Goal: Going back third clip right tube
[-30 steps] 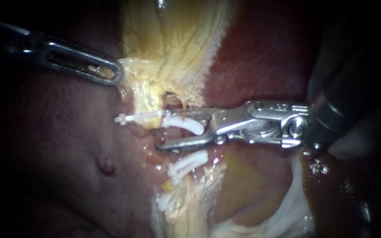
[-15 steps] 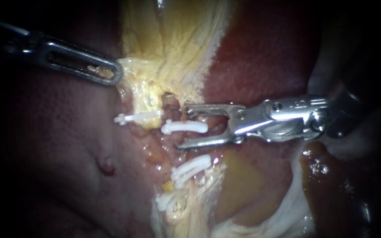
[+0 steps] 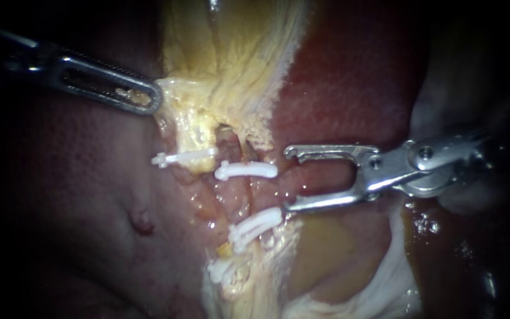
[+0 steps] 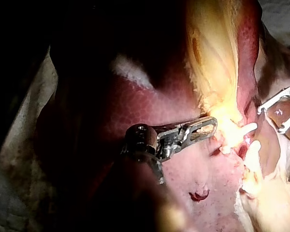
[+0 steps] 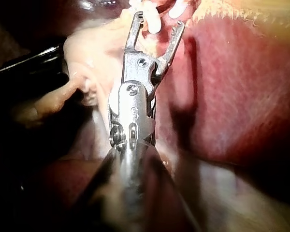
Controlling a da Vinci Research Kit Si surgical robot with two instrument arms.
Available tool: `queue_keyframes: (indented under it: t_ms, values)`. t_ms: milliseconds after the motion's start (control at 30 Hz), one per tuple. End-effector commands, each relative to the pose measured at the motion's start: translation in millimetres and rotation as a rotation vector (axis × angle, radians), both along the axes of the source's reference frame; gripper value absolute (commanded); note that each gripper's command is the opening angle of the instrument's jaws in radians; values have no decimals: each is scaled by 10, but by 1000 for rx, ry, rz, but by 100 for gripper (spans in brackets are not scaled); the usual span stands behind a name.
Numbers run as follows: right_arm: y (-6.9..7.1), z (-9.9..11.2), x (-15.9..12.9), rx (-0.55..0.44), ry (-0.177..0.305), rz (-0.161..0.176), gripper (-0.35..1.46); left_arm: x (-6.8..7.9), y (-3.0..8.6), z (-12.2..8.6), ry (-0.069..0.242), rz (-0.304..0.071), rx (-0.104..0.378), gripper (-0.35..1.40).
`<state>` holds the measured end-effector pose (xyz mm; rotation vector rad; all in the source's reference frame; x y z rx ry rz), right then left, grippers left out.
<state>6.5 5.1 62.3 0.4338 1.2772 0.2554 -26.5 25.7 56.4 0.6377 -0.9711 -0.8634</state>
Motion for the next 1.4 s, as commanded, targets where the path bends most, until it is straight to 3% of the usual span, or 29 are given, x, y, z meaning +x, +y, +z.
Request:
queue_keyframes:
  t_ms: [33,233,433,867,1000,1400]
  values:
    - [1,-2,-3,-7,1,-3,50,0,0,0,0,0,0,-35]
    - [9,-12,-22,-35,1,-3,50,-3,-1,3,1,-1,-2,-35]
    - [11,-14,-31,-62,3,-8,50,-15,-6,16,-3,7,-2,-35]
    - [7,-13,-39,-64,21,-28,50,-66,-30,55,-24,41,3,-35]
    - [6,-13,-39,-64,19,-31,50,-75,-33,63,-28,47,2,-35]
    - [6,-13,-38,-63,21,-33,50,-79,-35,71,-19,49,11,-35]
